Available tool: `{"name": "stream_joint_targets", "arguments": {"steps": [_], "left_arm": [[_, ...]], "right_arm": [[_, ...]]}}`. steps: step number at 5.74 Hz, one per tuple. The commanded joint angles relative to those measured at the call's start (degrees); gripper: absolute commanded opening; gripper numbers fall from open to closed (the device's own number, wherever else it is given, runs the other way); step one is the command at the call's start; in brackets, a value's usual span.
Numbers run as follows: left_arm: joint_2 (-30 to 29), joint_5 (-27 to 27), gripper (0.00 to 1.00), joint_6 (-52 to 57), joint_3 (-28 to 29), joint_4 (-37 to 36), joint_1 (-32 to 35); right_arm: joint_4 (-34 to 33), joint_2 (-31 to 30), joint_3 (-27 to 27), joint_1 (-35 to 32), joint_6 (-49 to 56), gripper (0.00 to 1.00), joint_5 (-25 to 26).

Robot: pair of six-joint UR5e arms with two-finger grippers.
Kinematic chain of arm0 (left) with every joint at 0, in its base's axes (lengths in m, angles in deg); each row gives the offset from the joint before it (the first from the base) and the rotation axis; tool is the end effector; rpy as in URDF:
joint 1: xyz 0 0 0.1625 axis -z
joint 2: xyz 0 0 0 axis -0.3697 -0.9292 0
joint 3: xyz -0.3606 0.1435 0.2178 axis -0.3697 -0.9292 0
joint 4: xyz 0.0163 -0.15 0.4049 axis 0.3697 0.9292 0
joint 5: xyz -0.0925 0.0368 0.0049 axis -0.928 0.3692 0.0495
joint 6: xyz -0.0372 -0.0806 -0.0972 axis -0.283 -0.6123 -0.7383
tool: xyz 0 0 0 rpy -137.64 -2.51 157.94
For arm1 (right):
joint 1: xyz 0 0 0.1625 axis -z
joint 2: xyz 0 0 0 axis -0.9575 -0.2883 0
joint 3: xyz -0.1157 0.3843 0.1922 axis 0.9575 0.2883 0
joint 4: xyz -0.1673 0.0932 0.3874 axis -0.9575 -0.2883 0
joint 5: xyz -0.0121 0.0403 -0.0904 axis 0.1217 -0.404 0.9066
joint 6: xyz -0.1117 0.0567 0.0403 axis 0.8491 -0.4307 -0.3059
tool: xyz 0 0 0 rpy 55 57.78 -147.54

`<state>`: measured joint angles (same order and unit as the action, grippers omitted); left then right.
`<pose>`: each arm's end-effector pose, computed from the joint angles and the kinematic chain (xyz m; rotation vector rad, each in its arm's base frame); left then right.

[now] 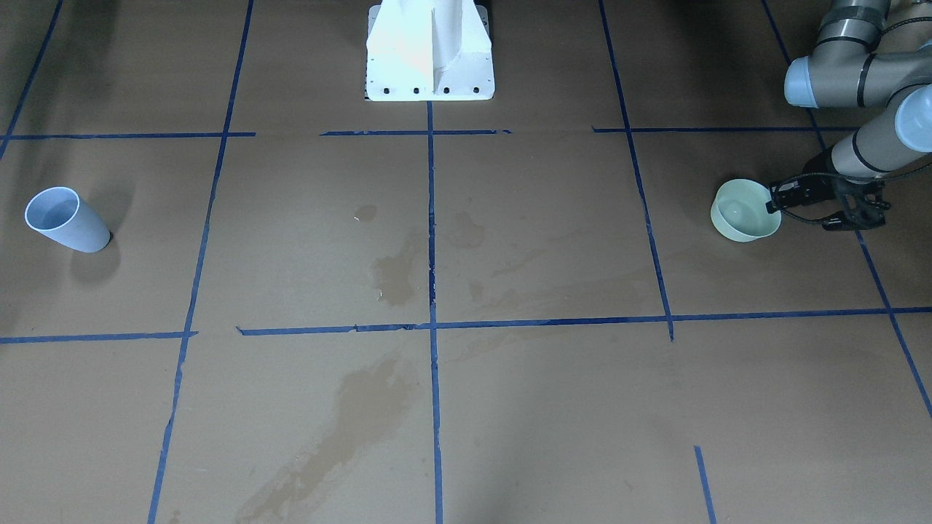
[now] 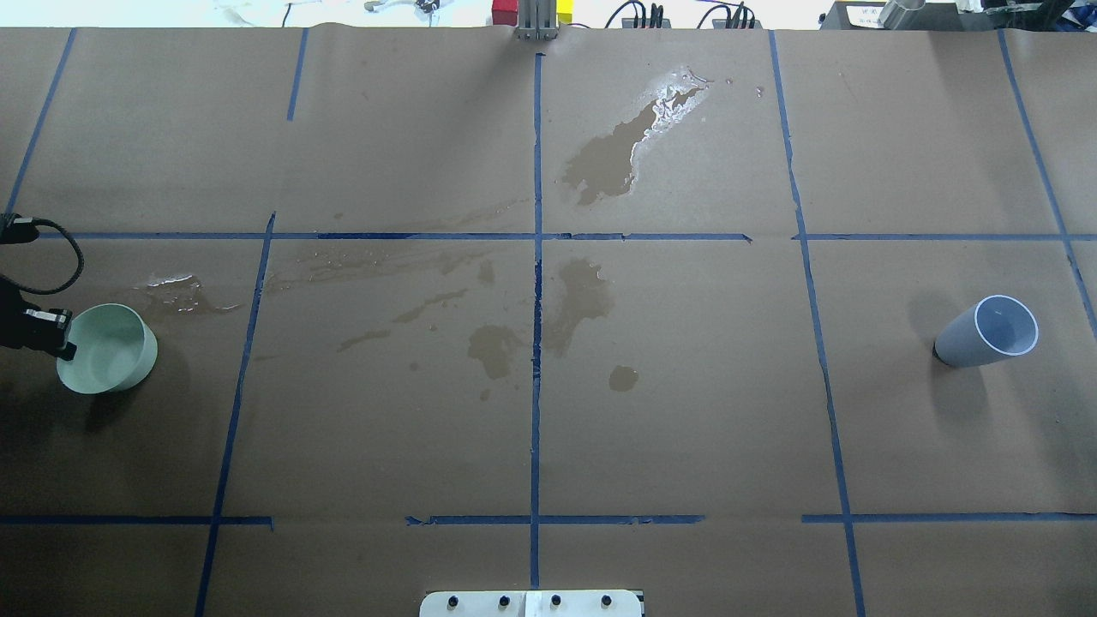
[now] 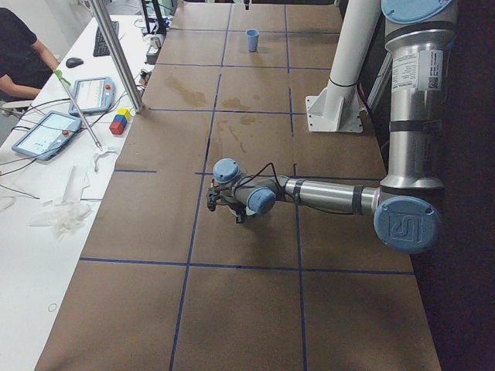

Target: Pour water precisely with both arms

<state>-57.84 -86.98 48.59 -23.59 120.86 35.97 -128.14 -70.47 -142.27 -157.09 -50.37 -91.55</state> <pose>0.2429 -0.4601 0.6400 -0.1231 0.8622 0.0305 -0.0158 -0.4769 0.6673 0.0577 -0.8465 -0.0751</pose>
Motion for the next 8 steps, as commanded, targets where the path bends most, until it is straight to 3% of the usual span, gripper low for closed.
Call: {"name": "stream_joint_targets", "arguments": {"steps": [1,2,3,4,5,6,8], "left_arm": [[-5.5,-4.7,0.0,-5.3,-4.5,-0.4,0.0],[-12.1,-6.0,0.0,-13.4,-6.3,-1.0,-2.0],[-21.1,-4.7,0.0,-26.7,-5.8,-1.0,-10.0],[-30.5,2.2,0.0,-37.5,-3.0,-2.0,-17.4],[-39.1,7.2,0.0,-37.6,-0.3,-10.5,-21.1],[-44.9,16.3,0.0,-37.5,5.0,-11.9,-25.6],[-46.5,18.4,0.02,-37.5,7.9,-11.9,-28.0]], "right_arm": [[-0.1,0.0,0.1,0.0,-0.1,1.0,0.0],[-0.1,-0.1,0.1,0.0,-0.2,1.0,-0.1],[-0.1,0.0,0.5,0.3,-0.2,1.0,-0.1],[0.1,0.0,0.5,0.8,-0.1,1.0,0.0],[0.1,0.0,0.5,1.9,0.0,1.0,0.2],[0.2,0.0,0.5,2.5,0.1,1.0,0.4],[0.1,0.0,0.0,2.6,0.1,1.0,0.2]]}}
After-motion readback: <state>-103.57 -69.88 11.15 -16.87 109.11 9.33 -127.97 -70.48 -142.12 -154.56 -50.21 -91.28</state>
